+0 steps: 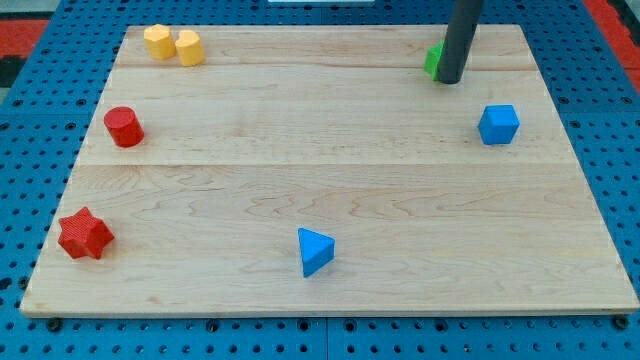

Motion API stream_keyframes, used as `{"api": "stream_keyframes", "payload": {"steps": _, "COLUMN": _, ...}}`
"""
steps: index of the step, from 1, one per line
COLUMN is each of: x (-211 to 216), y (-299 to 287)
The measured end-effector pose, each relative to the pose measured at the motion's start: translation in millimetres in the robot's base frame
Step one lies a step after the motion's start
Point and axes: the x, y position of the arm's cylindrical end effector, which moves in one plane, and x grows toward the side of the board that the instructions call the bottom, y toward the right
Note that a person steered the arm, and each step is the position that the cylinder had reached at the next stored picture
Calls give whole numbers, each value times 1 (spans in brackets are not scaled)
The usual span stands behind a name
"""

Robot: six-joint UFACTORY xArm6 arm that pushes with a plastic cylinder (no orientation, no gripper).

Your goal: Move your arm closer to the yellow hexagon

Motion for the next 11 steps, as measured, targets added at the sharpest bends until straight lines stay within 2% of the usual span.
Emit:
{"api": "stream_keyframes", "payload": {"steps": 1, "x": -18, "y": 3}}
{"api": "stream_keyframes", "payload": {"steps": 2, "x": -18, "y": -6}}
{"api": "stream_keyframes", "payload": {"steps": 3, "x": 22, "y": -49}}
{"api": "stream_keyframes", "payload": {"steps": 5, "x": 38, "y": -251}}
{"api": "stream_keyframes", "payload": {"steps": 7, "x": 32, "y": -415}}
{"api": "stream_keyframes", "payload": {"steps": 8, "x": -14, "y": -456}}
{"api": "stream_keyframes", "payload": {"steps": 9, "x": -26, "y": -469}}
{"api": "stream_keyframes", "payload": {"steps": 11, "x": -95, "y": -454}}
